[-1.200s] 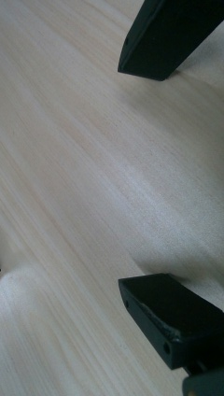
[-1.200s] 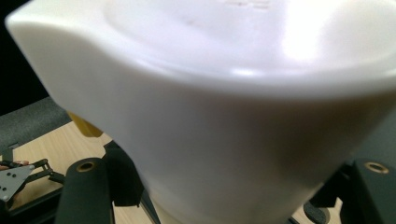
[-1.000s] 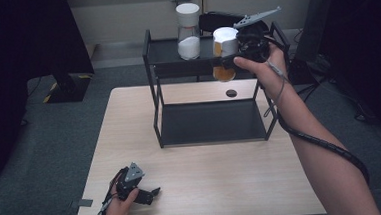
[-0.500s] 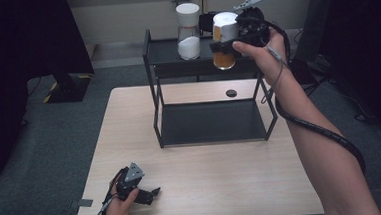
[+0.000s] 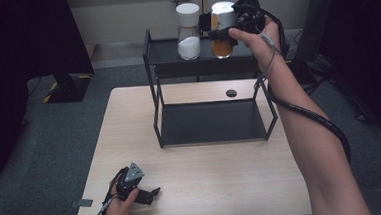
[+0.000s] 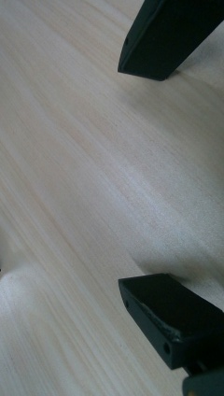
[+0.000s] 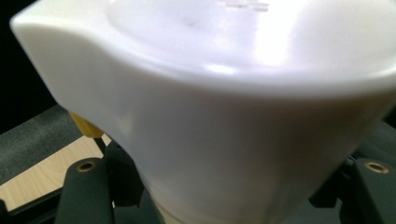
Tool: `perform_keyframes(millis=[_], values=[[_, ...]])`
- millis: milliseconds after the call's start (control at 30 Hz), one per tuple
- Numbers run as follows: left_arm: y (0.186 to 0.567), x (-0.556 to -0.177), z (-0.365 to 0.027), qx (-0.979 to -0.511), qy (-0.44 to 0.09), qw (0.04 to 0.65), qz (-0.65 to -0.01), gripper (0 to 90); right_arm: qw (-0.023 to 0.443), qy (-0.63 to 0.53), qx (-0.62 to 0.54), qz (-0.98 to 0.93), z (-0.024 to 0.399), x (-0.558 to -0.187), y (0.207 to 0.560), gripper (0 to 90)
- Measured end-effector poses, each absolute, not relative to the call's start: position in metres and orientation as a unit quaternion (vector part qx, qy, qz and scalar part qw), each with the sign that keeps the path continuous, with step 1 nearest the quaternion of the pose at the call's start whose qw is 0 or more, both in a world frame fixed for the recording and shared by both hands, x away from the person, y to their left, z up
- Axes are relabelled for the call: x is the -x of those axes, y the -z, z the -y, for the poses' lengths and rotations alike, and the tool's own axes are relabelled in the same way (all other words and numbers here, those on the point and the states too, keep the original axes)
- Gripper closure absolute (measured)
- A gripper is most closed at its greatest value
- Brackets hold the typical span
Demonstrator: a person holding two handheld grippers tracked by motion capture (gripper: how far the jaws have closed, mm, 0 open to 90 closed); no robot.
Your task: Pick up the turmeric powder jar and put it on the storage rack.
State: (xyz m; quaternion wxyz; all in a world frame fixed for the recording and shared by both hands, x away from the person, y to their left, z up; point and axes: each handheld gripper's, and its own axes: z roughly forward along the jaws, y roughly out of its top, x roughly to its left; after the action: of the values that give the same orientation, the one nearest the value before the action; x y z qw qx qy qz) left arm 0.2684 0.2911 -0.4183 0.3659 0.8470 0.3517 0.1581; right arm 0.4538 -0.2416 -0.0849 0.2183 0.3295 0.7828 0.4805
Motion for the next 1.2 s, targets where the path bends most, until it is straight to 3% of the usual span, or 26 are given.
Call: perform_keyframes(millis=[367, 1200], values=[[0.418, -0.268, -0.291, -0.847, -0.158, 0.366, -0.352, 0.0, 0.220, -0.478, -0.344, -0.777, 0.239, -0.476, 0.090, 30.2], [0.419, -0.267, -0.290, -0.845, -0.159, 0.367, -0.355, 0.0, 0.222, -0.478, -0.352, -0.773, 0.242, -0.480, 0.100, 29.3]])
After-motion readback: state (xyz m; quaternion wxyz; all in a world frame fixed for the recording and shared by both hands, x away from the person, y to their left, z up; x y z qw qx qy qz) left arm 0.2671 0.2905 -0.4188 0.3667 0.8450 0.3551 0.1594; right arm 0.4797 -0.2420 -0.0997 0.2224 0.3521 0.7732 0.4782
